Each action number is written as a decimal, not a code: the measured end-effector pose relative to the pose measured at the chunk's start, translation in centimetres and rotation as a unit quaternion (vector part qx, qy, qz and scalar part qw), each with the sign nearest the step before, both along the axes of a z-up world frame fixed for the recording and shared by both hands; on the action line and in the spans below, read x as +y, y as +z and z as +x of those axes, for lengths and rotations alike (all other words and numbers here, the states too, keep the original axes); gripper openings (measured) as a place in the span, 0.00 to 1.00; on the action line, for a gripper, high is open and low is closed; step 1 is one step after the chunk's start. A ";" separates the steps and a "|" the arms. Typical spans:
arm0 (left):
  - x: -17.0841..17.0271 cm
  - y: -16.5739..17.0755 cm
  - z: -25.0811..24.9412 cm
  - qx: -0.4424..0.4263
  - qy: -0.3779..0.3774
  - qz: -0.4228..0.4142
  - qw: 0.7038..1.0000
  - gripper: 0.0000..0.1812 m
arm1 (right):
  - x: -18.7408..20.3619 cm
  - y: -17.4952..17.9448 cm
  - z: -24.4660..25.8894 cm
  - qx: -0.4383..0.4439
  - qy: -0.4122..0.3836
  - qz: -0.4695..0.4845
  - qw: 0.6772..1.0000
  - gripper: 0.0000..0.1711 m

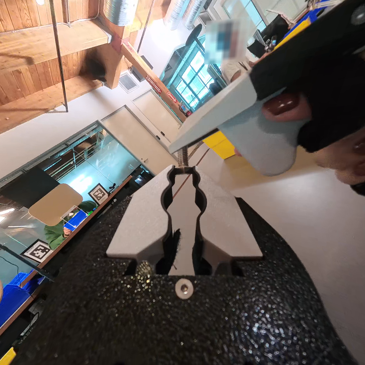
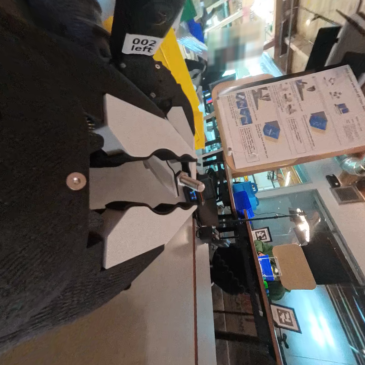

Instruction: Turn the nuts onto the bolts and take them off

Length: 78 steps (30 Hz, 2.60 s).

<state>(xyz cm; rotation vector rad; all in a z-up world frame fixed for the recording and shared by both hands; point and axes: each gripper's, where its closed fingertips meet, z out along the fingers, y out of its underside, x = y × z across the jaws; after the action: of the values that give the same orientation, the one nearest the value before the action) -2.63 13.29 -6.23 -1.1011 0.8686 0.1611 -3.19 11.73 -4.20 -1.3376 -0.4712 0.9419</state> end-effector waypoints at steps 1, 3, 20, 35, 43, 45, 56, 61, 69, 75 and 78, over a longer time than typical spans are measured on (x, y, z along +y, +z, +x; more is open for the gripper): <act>0.0 0.0 0.0 0.000 0.000 0.000 1.000 0.08 | 0.3 0.1 0.0 0.013 -0.008 -0.007 1.000 0.23; 0.0 0.1 0.0 -0.005 0.000 -0.001 1.000 0.08 | 0.1 0.0 -0.5 0.020 0.006 -0.009 1.000 0.15; 0.3 0.6 -0.1 -0.070 -0.017 -0.019 0.997 0.42 | 16.2 5.4 16.5 -0.256 -0.172 -0.070 0.949 0.05; 0.3 -0.2 0.5 -0.059 -0.033 -0.040 0.997 0.30 | 22.2 -8.6 24.6 -0.543 -0.069 -0.390 0.741 0.06; 1.5 -0.5 -0.3 -0.079 -0.016 -0.064 0.995 0.33 | 18.2 1.4 18.4 -0.443 -0.094 -0.205 0.868 0.19; 1.5 -0.5 -0.4 -0.080 -0.017 -0.064 0.995 0.33 | 15.6 3.6 15.7 -0.413 -0.092 -0.109 0.900 0.20; 1.6 2.4 -4.0 -0.155 0.093 -0.058 0.982 0.25 | 4.2 1.9 6.9 -0.242 -0.068 0.141 0.958 0.15; -1.9 8.1 -5.9 -0.197 0.153 -0.069 0.966 0.37 | 7.1 6.0 14.9 -0.246 -0.190 0.186 0.932 0.16; -10.0 11.4 -18.3 -0.253 0.325 -0.030 0.911 0.69 | 12.2 9.4 28.4 -0.267 -0.274 0.083 0.920 0.35; -9.6 3.5 -22.6 -0.185 0.421 -0.252 0.851 0.75 | 18.1 6.5 34.7 -0.394 -0.237 0.066 0.886 0.33; -9.3 0.4 -22.6 -0.155 0.421 -0.342 0.826 0.70 | 20.9 2.3 37.2 -0.436 -0.197 -0.022 0.878 0.34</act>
<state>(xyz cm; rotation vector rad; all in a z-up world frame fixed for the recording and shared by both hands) -25.21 3.95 -5.81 -2.0860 0.0583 0.4062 33.99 32.62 -1.92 -1.7834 -0.8142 -0.0416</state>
